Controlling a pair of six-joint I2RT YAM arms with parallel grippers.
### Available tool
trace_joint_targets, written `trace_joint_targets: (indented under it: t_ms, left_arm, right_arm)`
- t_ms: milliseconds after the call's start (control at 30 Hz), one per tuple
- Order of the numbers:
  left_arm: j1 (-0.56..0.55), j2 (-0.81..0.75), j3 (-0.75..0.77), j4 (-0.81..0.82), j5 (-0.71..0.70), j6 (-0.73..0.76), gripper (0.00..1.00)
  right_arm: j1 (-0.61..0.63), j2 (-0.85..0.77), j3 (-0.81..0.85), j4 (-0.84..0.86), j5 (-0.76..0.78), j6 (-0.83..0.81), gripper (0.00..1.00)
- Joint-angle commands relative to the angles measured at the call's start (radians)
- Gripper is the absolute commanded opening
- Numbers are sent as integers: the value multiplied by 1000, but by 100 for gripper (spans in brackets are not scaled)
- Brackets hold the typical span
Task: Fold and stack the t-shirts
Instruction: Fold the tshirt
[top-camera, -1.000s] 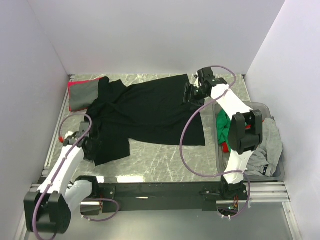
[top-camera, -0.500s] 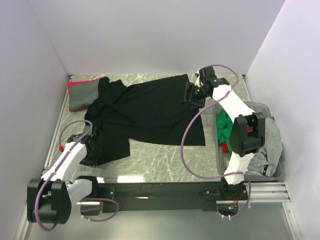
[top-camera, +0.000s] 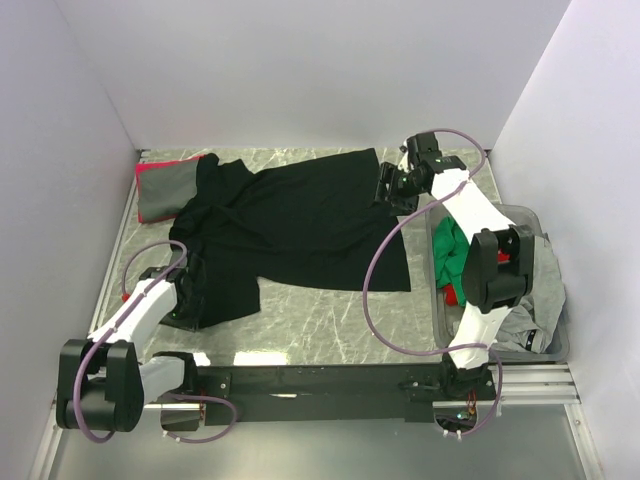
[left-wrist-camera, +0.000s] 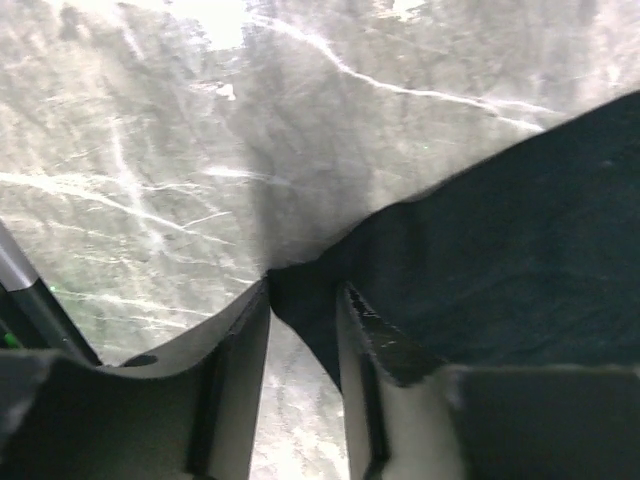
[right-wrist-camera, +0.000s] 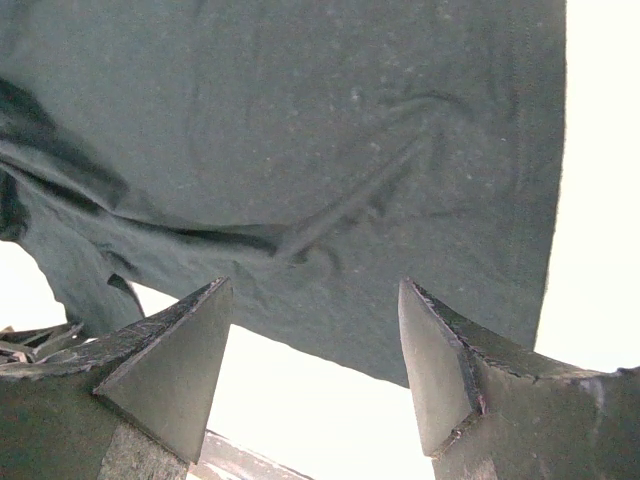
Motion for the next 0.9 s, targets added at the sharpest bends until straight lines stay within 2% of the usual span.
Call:
trace_joint_targets:
  t_ms: [0,267,433,867]
  left_arm:
    - [0,27,-46,65,16,8,36]
    - [1,70,-46,118,32,44,15]
    - [1,18,-27,89,19,27,0]
    - [8,-299,63,-120,-90,-163,0]
  right_arm:
    - [-8,-65,-22,3,24,-9,73]
    - [-7,-143,-228,6,110,-48,73]
    - [-5,-200,-335,-8,180,-54,73]
    - [51,-165,-394,-74,296,-20,60]
